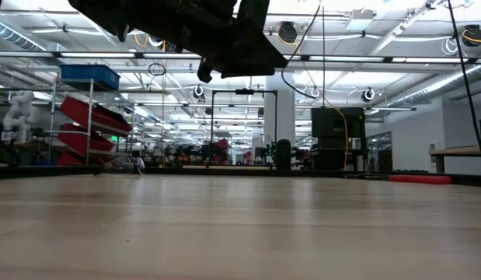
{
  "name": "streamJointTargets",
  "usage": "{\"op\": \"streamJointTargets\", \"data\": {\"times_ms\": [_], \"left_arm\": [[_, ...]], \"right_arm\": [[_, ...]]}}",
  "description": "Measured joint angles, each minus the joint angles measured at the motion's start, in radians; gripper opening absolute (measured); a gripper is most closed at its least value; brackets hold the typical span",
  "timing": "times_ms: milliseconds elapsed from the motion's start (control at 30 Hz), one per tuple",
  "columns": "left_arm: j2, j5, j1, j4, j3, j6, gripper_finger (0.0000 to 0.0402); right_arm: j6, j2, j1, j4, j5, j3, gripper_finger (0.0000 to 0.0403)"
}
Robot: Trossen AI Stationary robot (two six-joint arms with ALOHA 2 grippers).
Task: Coil cords
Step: Coil the black wire onto the spool
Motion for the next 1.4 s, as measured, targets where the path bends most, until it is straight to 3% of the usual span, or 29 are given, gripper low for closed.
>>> {"op": "streamJointTargets", "data": {"times_ms": [200, 633, 1000, 1400], "left_arm": [[0.000, 0.000, 0.000, 0.000, 0.000, -0.026, 0.0190], [0.000, 0.013, 0.000, 0.002, 0.006, -0.053, 0.0191], [0.000, 0.034, 0.000, 0.000, 0.006, -0.079, 0.0128], [0.000, 0.034, 0.002, -0.007, 0.006, -0.105, 0.0114]], "right_arm": [[0.000, 0.000, 0.000, 0.000, -0.001, 0.000, 0.0000], [0.000, 0.000, 0.000, 0.000, -0.001, 0.000, 0.0000], [0.000, 0.000, 0.000, 0.000, -0.001, 0.000, 0.0000], [0.000, 0.000, 0.000, 0.000, -0.001, 0.000, 0.0000]]}}
